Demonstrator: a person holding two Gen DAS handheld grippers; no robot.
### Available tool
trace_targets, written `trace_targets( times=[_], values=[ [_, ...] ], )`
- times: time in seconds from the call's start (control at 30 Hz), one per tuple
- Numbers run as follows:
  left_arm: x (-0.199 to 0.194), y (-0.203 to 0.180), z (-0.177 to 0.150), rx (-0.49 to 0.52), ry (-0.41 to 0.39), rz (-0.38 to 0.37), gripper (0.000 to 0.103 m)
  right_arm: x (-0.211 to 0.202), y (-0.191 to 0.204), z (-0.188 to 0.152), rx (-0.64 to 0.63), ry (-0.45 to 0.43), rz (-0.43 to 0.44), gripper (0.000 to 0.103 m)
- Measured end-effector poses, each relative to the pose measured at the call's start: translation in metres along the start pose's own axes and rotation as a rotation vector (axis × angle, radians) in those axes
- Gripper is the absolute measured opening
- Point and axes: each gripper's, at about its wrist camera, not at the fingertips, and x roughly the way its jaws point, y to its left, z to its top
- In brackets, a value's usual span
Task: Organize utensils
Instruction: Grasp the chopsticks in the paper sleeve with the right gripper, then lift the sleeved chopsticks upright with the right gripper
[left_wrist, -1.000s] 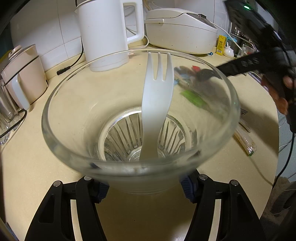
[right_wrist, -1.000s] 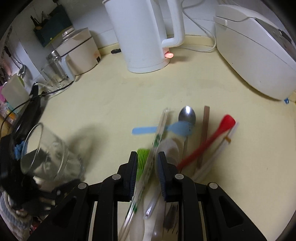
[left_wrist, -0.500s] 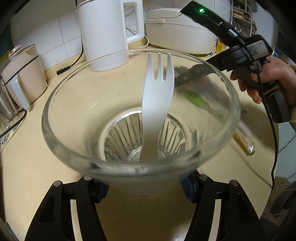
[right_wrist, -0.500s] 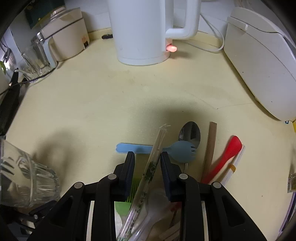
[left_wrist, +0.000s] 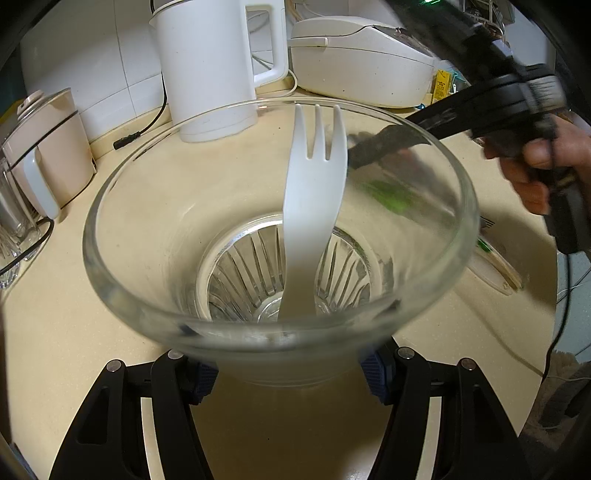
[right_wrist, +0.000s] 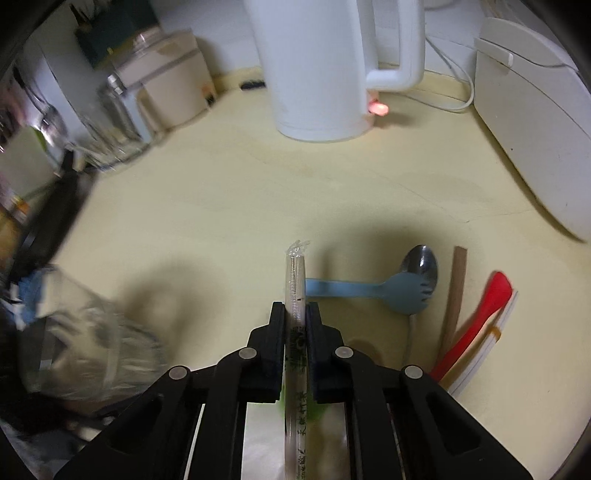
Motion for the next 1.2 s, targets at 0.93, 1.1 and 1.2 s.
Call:
trace_targets(
  times=[0.93,1.1,1.2],
  values=[
    [-0.001,0.001,0.000,0.001,0.000,0.001,0.068,-0.062,-0.014,-0.048,0.155,-0.128,0.122,0.011],
    [0.000,0.001,0.000,0.001,0.000,0.001,0.068,-0.071,-0.011,-0.044,0.155,-0.152,0.124,0.011],
    [0.000,0.001,0.000,0.001,0.000,0.001,0.068,-0.082,-0.007,-0.040,0.147,-0.177,0.129,0.011]
  ],
)
